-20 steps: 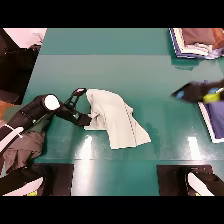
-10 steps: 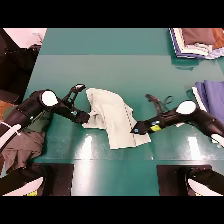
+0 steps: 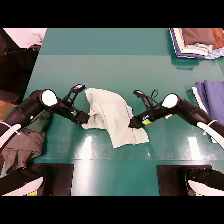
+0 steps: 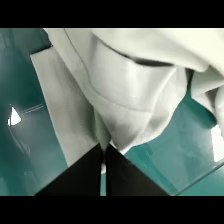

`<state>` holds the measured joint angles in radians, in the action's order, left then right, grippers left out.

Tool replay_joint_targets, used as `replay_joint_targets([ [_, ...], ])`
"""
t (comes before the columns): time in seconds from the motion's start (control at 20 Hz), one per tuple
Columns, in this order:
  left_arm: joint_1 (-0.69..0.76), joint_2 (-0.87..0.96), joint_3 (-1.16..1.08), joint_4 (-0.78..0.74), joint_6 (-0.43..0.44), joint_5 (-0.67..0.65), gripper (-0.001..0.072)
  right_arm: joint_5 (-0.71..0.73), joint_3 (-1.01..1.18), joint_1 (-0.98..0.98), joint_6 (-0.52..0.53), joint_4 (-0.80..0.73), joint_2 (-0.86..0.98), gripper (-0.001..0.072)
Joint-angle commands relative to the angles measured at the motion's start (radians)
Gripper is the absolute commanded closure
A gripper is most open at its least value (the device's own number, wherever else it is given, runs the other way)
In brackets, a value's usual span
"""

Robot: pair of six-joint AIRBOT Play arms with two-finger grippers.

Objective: Fold the shirts.

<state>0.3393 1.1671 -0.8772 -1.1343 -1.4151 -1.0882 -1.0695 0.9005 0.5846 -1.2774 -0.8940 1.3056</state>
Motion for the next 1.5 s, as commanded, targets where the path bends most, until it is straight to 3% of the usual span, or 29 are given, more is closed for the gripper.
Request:
replay_joint_targets([
  [0.0, -0.047, -0.002, -0.079, -0.077, 0.000, -0.070, 0.0679, -0.074, 0.103, -0.058, -0.105, -0.235, -0.084, 0.0701],
  [0.2, -0.153, -0.061, -0.298, -0.228, -0.008, -0.122, 0.0679, -0.205, 0.271, -0.252, -0.163, -0.469, -0.258, 0.0701],
  [0.45, -0.176, -0.158, -0.585, -0.403, -0.026, -0.102, 0.0678, -0.206, 0.481, -0.495, -0.159, -0.465, -0.392, 0.0700],
  [0.75, -0.176, -0.190, -0.823, -0.387, -0.026, -0.080, 0.0678, -0.209, 0.656, -0.563, -0.143, -0.460, -0.422, 0.0701],
  [0.9, -0.176, -0.178, -0.818, -0.323, -0.028, -0.185, 0.0679, -0.286, 0.658, -0.535, -0.143, -0.460, -0.412, 0.0701],
  [1.15, -0.176, -0.164, -0.616, -0.129, -0.024, -0.300, 0.0678, -0.565, 0.644, -0.366, -0.143, -0.461, -0.280, 0.0701],
  [1.45, -0.176, -0.164, -0.153, -0.114, 0.037, -0.297, 0.0678, -0.424, 0.235, -0.135, -0.204, -0.469, -0.278, 0.0701],
])
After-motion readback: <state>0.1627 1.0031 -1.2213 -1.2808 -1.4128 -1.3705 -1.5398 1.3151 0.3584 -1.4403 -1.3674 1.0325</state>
